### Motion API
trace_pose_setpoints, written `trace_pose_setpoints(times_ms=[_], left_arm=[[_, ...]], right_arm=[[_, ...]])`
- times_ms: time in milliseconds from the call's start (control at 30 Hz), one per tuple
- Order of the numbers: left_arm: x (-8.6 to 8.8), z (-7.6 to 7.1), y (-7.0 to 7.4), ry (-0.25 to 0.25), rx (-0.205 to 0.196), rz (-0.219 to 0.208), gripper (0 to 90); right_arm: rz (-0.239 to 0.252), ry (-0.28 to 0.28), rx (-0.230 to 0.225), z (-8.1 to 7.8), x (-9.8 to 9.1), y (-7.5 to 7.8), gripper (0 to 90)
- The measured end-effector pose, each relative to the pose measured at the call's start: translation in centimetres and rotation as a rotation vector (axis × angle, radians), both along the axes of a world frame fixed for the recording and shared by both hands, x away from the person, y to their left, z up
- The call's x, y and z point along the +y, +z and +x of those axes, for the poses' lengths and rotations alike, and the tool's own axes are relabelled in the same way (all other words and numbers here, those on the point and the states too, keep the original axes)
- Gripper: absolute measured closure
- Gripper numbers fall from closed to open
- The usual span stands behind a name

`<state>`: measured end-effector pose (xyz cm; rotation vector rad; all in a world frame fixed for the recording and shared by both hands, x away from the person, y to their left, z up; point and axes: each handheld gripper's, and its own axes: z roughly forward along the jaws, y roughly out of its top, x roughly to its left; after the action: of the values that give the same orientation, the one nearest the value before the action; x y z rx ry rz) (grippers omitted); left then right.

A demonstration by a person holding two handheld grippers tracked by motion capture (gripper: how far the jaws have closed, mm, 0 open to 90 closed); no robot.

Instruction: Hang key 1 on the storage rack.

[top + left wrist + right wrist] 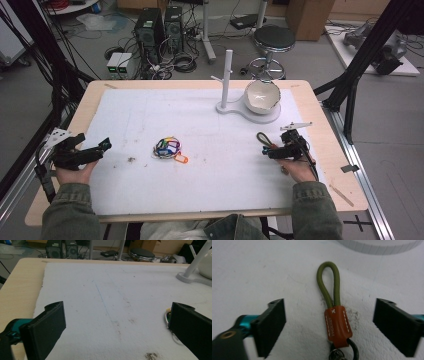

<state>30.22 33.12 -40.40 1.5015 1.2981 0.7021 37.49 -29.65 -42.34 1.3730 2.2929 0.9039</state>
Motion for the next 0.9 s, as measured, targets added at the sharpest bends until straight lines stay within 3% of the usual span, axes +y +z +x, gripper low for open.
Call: trace_pose_setpoints(times_ms=[400,533,700,900], left_arm=[[0.01,0.03,-0.06,0.005,0.001,0.006,1.7],[0.01,0.04,-0.07,0.003,0.005,0.005,1.7],[0.02,0.00,-0.05,0.004,0.002,0.002,1.7],[0.04,0.03,-0.07,0.004,0.002,0.003,1.7]], right_arm=[[0.028,-0.019,0.063,0.07,-0.63,0.07,46.5],[0.011,-0.012,0.070,0.13,-0.50,-0.06,52.2],[-0.015,-0.009,0.068,0.06,-0.59,-0.01,69.7],[-0.079,0.016,0.044,-0.16,0.13,0.25,75.8]])
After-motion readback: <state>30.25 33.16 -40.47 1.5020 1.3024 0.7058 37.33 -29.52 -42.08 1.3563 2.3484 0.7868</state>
